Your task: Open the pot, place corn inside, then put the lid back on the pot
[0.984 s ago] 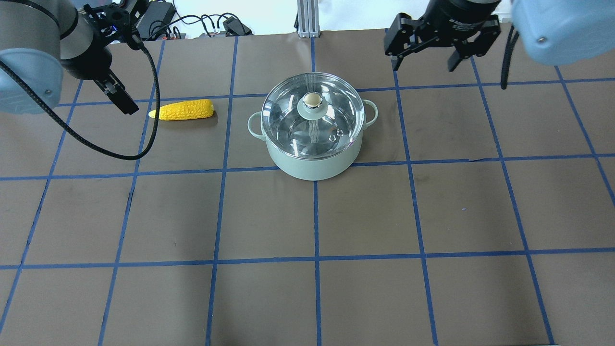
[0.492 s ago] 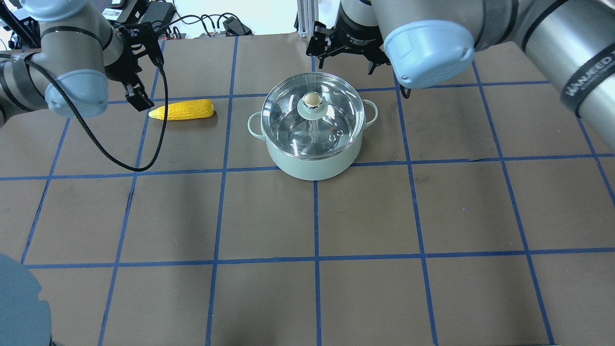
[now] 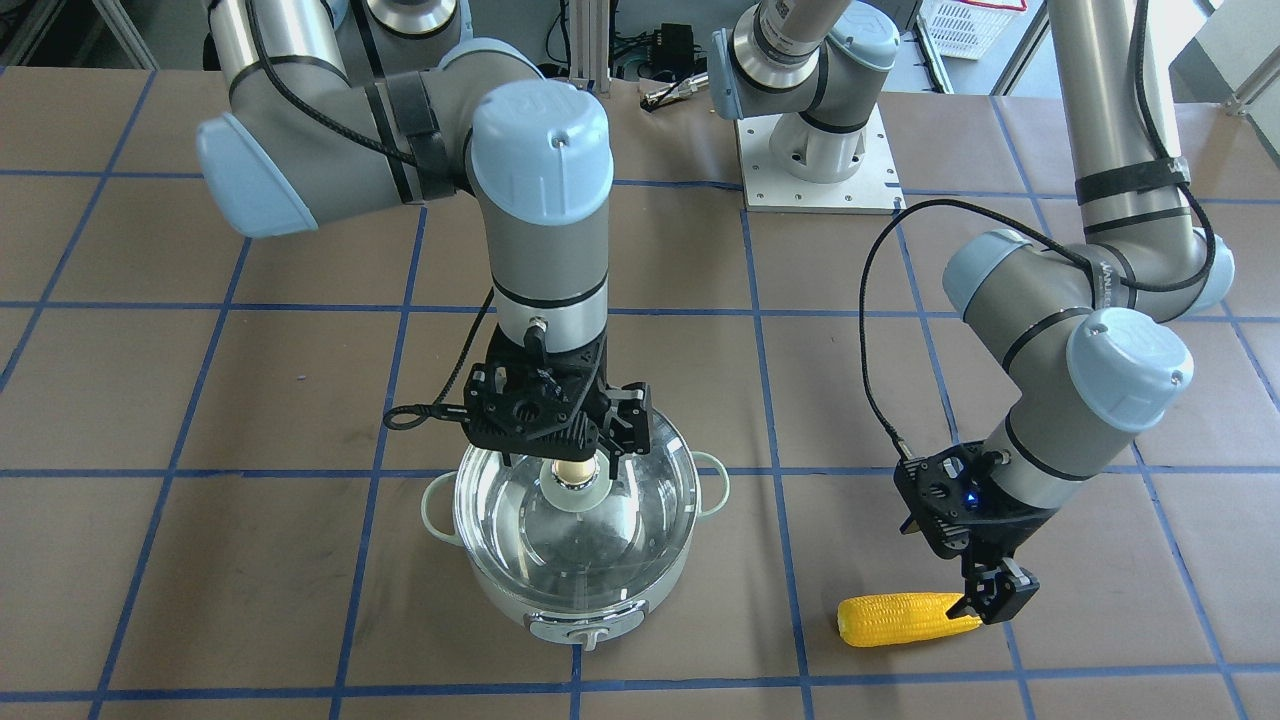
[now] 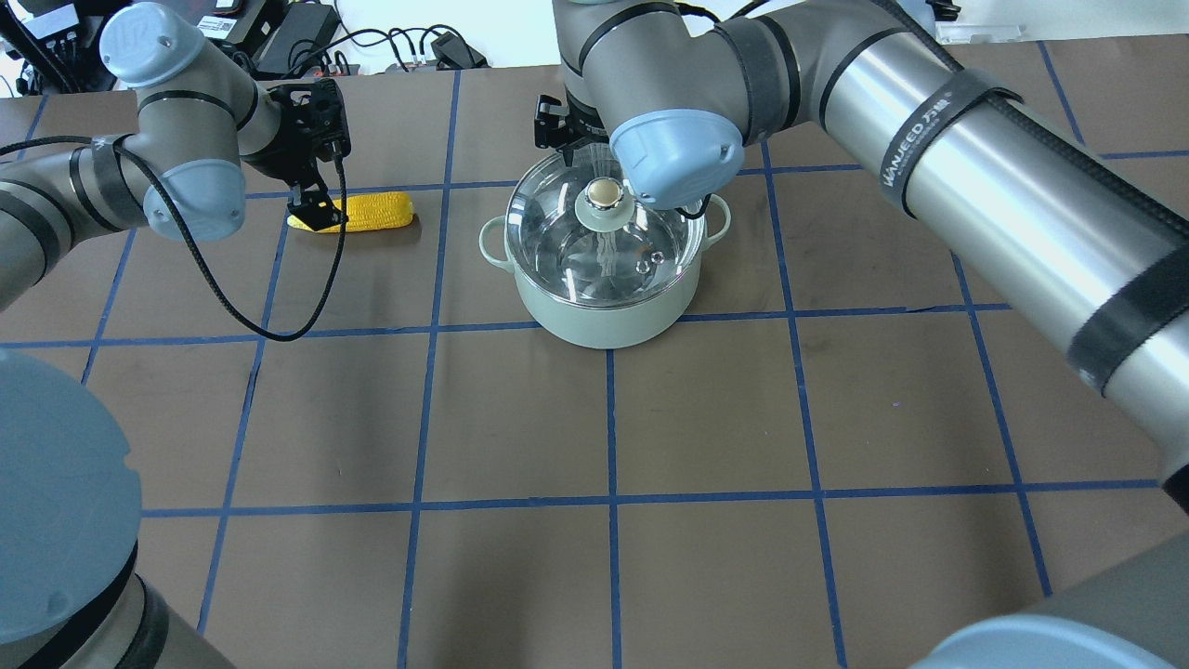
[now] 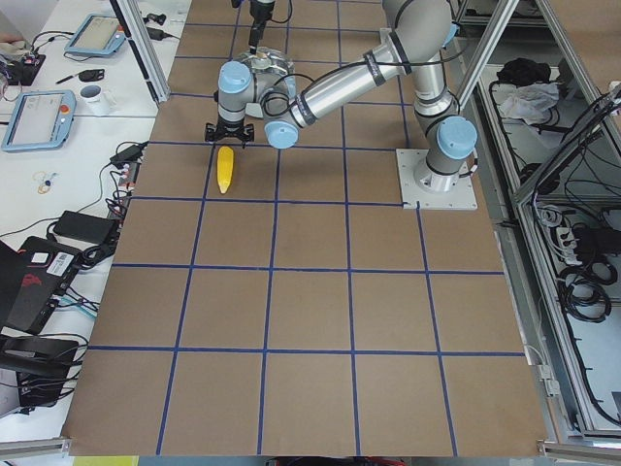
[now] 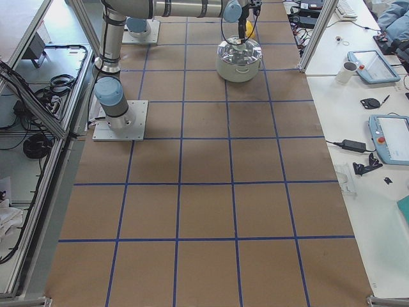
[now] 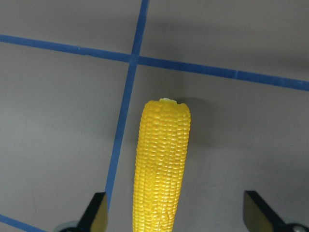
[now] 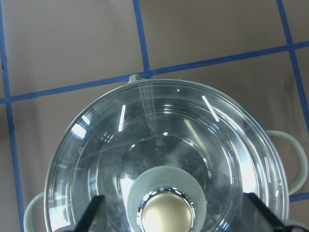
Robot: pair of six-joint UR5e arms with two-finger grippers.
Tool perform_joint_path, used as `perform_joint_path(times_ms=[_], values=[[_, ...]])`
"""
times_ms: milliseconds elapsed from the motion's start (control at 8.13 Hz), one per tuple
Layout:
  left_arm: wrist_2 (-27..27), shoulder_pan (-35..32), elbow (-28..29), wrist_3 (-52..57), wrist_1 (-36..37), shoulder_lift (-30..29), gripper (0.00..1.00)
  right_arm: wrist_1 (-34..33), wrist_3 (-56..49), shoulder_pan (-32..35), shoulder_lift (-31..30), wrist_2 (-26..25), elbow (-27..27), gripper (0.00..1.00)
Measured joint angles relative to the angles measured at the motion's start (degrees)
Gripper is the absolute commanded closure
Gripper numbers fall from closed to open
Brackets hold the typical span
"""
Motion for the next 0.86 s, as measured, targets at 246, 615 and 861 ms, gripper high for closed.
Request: perform_joint_path(times_ms=[246,615,861], values=[[-0.54,0.42,0.09,3.13,1.37,-2.15,0.00,-0.54,0.28,0.46,2.63,-0.46,-0.92,0.00],[-0.66,1.14,0.34,5.27,4.71,-5.54,0.00,-0.62,-2.04,0.54,3.78,-0.69,-0.69,0.29],[-0.69,1.23,1.44,5.43,5.10,-7.69,0.00,-0.27,-2.12,0.54,3.73,-0.57,-0.47,0.49]])
